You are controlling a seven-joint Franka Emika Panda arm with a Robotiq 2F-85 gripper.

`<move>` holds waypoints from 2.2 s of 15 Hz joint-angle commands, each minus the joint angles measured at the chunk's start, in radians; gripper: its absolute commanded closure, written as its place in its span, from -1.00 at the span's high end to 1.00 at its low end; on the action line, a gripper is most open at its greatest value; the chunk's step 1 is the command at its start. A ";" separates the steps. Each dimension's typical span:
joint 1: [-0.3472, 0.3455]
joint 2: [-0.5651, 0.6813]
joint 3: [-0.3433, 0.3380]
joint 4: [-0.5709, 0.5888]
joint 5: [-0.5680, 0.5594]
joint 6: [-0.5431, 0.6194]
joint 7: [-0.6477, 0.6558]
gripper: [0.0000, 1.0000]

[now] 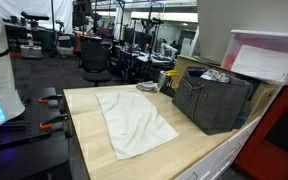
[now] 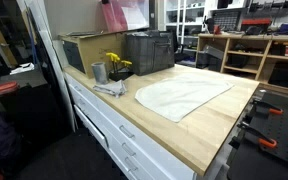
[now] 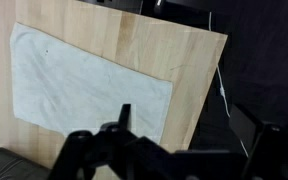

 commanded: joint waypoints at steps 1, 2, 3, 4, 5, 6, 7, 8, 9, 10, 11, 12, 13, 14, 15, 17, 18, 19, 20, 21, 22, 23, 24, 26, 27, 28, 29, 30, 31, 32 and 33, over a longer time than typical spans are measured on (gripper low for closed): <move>0.011 0.003 -0.009 0.003 -0.006 -0.002 0.006 1.00; 0.011 0.003 -0.009 0.003 -0.006 -0.002 0.006 1.00; 0.011 0.003 -0.009 0.003 -0.006 -0.002 0.006 1.00; 0.012 0.003 -0.009 0.003 -0.006 -0.002 0.006 1.00; 0.011 0.003 -0.009 0.003 -0.006 -0.002 0.006 1.00; 0.011 0.003 -0.009 0.003 -0.006 -0.002 0.006 1.00; 0.012 0.003 -0.009 0.003 -0.006 -0.002 0.006 1.00; 0.011 0.003 -0.009 0.003 -0.006 -0.002 0.006 1.00; 0.011 0.003 -0.009 0.003 -0.006 -0.002 0.006 1.00; 0.011 0.003 -0.009 0.003 -0.006 -0.002 0.006 1.00; 0.011 0.003 -0.009 0.003 -0.006 -0.002 0.006 1.00; 0.011 0.003 -0.009 0.003 -0.006 -0.002 0.006 1.00; 0.011 0.003 -0.009 0.003 -0.006 -0.002 0.006 1.00; 0.011 0.003 -0.009 0.003 -0.006 -0.002 0.006 1.00; 0.011 0.003 -0.009 0.003 -0.006 -0.002 0.006 1.00; 0.011 0.003 -0.009 0.003 -0.006 -0.002 0.006 1.00; 0.011 0.003 -0.009 0.003 -0.006 -0.002 0.006 1.00; 0.003 0.010 -0.009 -0.005 -0.017 0.003 0.011 1.00; 0.000 0.024 -0.013 -0.022 -0.015 0.024 0.009 1.00; 0.003 0.035 -0.019 -0.036 -0.006 0.041 0.001 1.00; 0.004 0.050 -0.019 -0.058 0.003 0.068 0.007 1.00; 0.018 0.022 -0.010 -0.070 0.019 0.046 0.023 1.00; 0.022 0.041 -0.007 -0.096 0.031 0.083 0.028 1.00; 0.022 0.077 0.007 -0.143 0.040 0.170 0.049 1.00; 0.025 0.093 0.007 -0.163 0.047 0.212 0.050 1.00; 0.025 0.117 0.009 -0.187 0.044 0.271 0.056 1.00; 0.022 0.148 0.006 -0.207 0.042 0.331 0.054 1.00; 0.013 0.182 0.005 -0.227 0.031 0.396 0.058 1.00; 0.003 0.223 -0.001 -0.242 0.020 0.464 0.060 1.00; -0.009 0.266 -0.005 -0.252 0.006 0.529 0.062 1.00; -0.021 0.312 -0.015 -0.254 -0.004 0.585 0.058 1.00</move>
